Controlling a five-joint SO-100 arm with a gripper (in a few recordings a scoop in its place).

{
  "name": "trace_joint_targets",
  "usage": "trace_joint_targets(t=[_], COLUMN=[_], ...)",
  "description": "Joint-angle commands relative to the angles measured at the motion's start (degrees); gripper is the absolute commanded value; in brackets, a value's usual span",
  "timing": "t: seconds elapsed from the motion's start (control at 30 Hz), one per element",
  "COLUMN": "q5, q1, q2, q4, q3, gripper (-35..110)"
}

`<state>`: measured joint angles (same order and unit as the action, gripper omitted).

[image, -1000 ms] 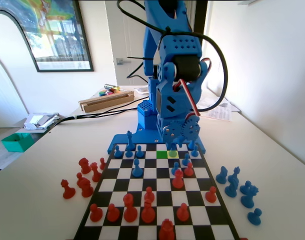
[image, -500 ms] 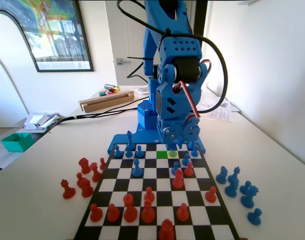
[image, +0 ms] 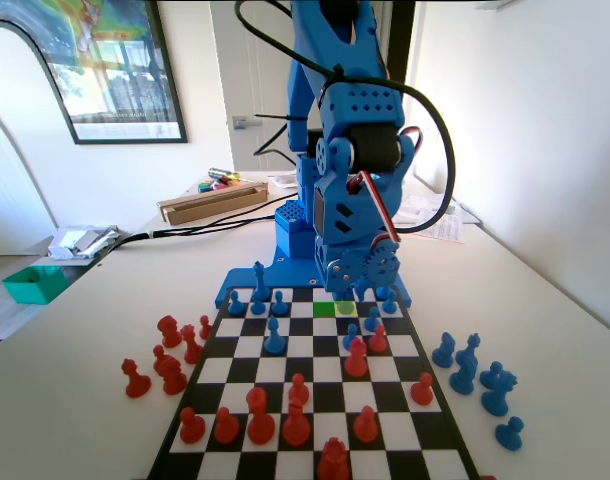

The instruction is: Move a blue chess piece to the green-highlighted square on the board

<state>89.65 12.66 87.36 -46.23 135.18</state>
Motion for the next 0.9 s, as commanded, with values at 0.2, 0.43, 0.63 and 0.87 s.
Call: trace_joint_targets(t=[0.2, 0.43, 0.63, 0.87], q5=[2.5, 3.8, 4.5, 6.0], q1=[1.3, 1.3, -0.2, -2.9], q2=[1.3, 1.1, 1.8, 4.2], q4=[-1.9, -2.0, -6.5, -11.1], q3=[0.3, 0.4, -3.2, -6.3], gripper=[3, 1, 1, 1])
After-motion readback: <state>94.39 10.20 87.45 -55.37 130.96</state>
